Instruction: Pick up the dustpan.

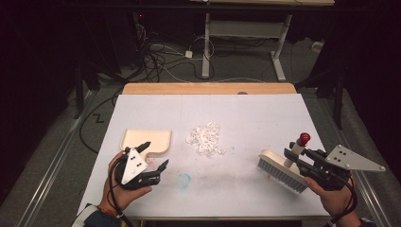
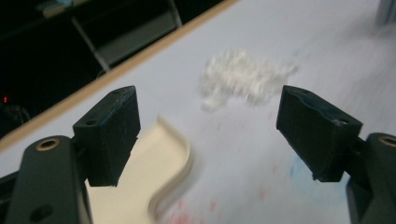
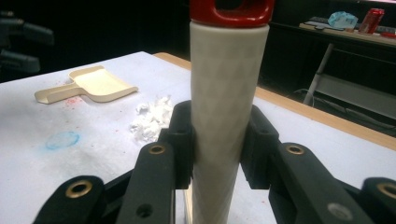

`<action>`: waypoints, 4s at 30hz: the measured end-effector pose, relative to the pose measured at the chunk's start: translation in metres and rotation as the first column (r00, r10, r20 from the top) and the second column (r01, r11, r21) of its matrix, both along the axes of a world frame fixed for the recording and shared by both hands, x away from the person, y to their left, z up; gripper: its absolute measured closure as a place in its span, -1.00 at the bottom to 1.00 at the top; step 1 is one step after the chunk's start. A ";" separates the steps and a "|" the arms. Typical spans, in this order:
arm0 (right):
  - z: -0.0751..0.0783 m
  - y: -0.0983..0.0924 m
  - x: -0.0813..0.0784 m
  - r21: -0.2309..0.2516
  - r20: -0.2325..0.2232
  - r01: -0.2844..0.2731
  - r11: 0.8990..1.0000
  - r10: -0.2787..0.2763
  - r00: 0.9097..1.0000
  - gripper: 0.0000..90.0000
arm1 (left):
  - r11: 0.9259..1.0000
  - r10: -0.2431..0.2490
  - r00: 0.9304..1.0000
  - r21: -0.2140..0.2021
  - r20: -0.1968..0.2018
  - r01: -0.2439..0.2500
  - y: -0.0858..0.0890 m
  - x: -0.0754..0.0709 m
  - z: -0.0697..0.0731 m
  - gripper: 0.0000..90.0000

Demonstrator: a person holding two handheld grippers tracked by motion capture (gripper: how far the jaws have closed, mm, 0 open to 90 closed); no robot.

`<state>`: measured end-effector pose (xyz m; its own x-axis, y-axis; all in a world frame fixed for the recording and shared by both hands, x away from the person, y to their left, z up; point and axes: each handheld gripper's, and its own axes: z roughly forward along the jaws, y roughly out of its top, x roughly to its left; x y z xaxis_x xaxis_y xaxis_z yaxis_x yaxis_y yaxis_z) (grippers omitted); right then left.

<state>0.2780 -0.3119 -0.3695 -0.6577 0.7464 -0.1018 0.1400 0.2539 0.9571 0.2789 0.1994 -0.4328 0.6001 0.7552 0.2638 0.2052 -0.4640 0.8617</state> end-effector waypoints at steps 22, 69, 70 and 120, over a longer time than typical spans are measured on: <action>-0.001 0.003 0.012 -0.027 0.002 0.003 1.000 -0.003 1.000 0.56 | 0.975 0.192 0.922 -0.042 -0.337 -0.219 0.044 -0.006 -0.027 -0.55; 0.003 0.001 0.016 -0.024 0.005 0.016 1.000 -0.016 1.000 0.56 | 0.917 0.368 0.788 0.054 -0.494 -0.394 0.020 0.064 -0.047 0.17; 0.003 0.001 0.016 -0.024 0.004 0.015 1.000 -0.015 1.000 0.56 | 0.919 0.365 0.789 0.055 -0.493 -0.391 0.020 0.064 -0.047 0.19; 0.001 -0.002 0.024 -0.010 -0.017 0.020 1.000 -0.020 1.000 0.56 | 0.975 0.141 0.834 0.221 -0.534 -0.023 0.016 0.025 -0.007 0.41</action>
<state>0.3023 -0.3144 -0.3689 -0.6440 0.7586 -0.0983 0.1613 0.2603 0.9520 0.3035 0.2156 -0.4400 0.6286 0.7753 0.0618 0.6573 -0.5720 0.4907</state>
